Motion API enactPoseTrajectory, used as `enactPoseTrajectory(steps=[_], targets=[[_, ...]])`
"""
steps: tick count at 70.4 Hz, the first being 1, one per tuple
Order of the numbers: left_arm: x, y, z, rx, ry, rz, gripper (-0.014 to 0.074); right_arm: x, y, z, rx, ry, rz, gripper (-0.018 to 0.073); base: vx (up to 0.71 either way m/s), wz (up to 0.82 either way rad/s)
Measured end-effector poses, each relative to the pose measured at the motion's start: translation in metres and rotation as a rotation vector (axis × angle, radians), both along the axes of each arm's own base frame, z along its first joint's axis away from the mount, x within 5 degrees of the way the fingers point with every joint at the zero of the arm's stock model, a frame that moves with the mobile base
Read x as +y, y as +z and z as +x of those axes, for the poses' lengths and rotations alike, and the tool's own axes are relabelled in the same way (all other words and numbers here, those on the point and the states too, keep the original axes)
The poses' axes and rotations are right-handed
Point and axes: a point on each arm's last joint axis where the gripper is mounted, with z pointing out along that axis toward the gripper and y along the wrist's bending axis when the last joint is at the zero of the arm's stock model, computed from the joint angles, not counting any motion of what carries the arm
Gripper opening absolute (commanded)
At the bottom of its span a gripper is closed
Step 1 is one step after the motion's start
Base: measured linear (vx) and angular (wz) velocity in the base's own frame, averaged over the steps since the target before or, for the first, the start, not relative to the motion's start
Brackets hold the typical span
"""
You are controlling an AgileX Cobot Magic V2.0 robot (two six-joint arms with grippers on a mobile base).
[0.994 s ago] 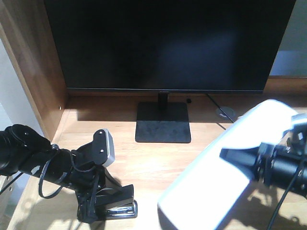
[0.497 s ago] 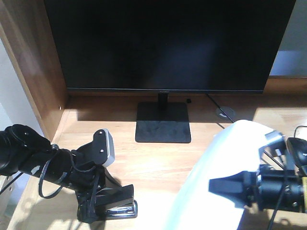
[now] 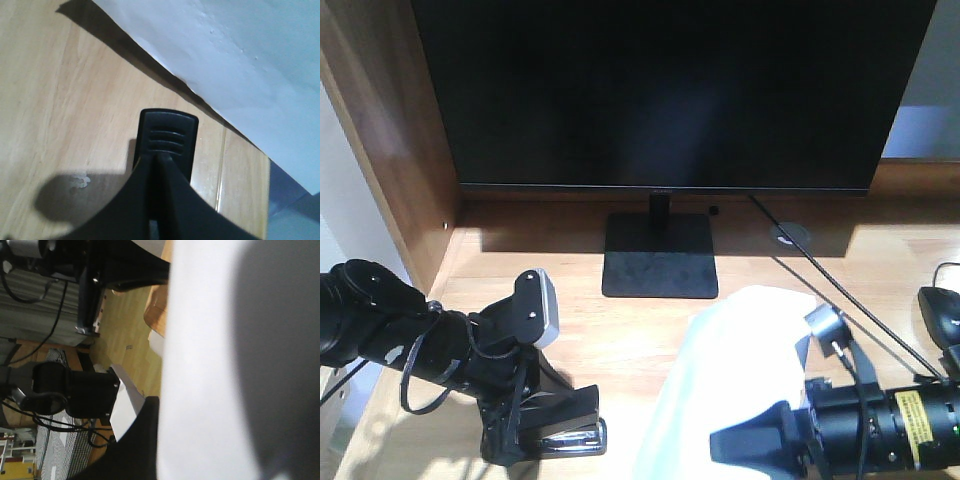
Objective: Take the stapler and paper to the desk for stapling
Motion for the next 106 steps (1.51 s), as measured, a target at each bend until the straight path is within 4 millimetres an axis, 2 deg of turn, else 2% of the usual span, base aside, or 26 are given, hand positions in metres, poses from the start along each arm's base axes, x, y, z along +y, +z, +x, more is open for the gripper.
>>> enactPoseTrajectory(steps=[16,57,80,106], targets=[[0.000,0.000,0.000,0.000,0.000,0.000,-0.0006,-0.004,-0.019,0.001,0.030,0.035,-0.096,-0.0003,0.00,0.00],[0.000,0.000,0.000,0.000,0.000,0.000,-0.0006,-0.003,-0.018,0.001,-0.139,0.125,-0.093,-0.0003,0.00,0.00],[0.000,0.000,0.000,0.000,0.000,0.000,-0.0006,-0.003,-0.016,0.013,-0.151,-0.014,-0.071,-0.0003,0.00,0.00],[0.000,0.000,0.000,0.000,0.000,0.000,-0.0006,-0.002,-0.040,0.017,-0.067,-0.003,-0.052,-0.0003,0.00,0.00]])
